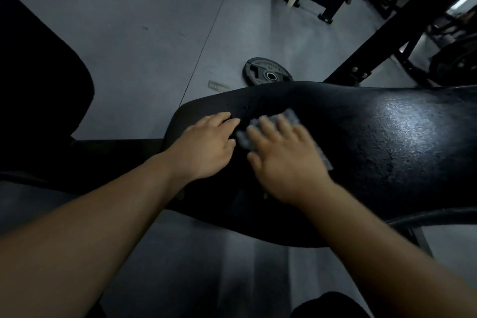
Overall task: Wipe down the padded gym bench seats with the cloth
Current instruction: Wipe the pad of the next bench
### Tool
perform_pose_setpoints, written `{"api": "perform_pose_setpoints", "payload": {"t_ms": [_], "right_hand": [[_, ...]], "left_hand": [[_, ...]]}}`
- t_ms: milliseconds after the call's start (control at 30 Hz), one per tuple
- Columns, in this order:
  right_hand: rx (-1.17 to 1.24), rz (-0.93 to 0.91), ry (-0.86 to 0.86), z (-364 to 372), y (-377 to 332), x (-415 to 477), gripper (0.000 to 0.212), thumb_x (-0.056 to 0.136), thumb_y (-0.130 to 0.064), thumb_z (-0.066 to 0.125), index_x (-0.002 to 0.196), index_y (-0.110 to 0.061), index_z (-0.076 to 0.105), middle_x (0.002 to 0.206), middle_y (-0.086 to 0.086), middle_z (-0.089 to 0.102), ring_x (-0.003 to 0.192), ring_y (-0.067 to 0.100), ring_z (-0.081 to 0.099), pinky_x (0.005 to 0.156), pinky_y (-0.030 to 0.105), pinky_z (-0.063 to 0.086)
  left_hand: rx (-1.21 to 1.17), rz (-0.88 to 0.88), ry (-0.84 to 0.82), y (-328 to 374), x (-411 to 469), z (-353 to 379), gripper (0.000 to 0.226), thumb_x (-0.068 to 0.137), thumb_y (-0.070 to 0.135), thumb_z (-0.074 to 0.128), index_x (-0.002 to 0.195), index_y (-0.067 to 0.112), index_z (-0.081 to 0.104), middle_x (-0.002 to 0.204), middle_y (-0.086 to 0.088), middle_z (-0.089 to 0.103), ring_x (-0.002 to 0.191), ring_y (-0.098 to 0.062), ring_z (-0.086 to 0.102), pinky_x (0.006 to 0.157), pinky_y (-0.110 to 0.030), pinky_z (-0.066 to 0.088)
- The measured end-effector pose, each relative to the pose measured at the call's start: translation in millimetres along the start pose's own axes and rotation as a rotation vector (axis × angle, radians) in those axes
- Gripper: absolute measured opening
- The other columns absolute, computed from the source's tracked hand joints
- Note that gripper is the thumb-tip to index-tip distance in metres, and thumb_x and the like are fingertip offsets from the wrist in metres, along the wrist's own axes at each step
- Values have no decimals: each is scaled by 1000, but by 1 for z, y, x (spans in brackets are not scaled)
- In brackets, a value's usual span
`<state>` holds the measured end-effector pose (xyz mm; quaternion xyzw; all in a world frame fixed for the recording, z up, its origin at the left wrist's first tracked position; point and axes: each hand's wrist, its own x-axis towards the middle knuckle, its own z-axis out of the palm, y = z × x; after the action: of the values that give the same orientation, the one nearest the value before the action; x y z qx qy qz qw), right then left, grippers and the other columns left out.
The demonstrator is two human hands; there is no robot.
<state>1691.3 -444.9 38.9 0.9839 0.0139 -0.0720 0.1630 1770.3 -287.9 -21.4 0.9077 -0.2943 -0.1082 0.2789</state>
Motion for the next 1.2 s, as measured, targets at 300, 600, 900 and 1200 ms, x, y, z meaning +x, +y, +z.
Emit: {"api": "perform_pose_setpoints", "payload": {"t_ms": [300, 600, 900, 1200], "right_hand": [[-15, 247, -17, -6, 43, 50, 66, 99, -60, 11, 158, -31, 19, 167, 1, 13, 154, 27, 7, 121, 47, 12], [-23, 181, 12, -8, 63, 42, 67, 98, -55, 10, 157, -28, 28, 164, 1, 25, 152, 26, 17, 122, 43, 15], [22, 47, -25, -6, 40, 41, 64, 99, -51, 13, 159, -29, 20, 167, -4, 14, 154, 21, 10, 124, 38, 8], [43, -49, -33, 4, -7, 78, 64, 101, -52, 14, 159, -26, 17, 168, 1, 11, 154, 26, 6, 123, 45, 7]], "left_hand": [[-50, 1, 41, -6, 23, 2, 54, 103, 32, 36, 156, 24, 26, 165, 1, 17, 151, -21, 13, 122, -46, 17], [-74, 18, 74, -10, 34, 6, 55, 102, 29, 36, 156, 25, 25, 165, 3, 16, 152, -17, 11, 123, -43, 12], [-94, -12, 84, -8, 34, 4, 56, 100, 28, 39, 155, 24, 27, 164, 4, 18, 151, -16, 13, 123, -42, 14], [-66, -144, 78, -11, 23, -4, 53, 100, 27, 39, 151, 15, 31, 164, -4, 20, 150, -23, 16, 121, -43, 19]]}}
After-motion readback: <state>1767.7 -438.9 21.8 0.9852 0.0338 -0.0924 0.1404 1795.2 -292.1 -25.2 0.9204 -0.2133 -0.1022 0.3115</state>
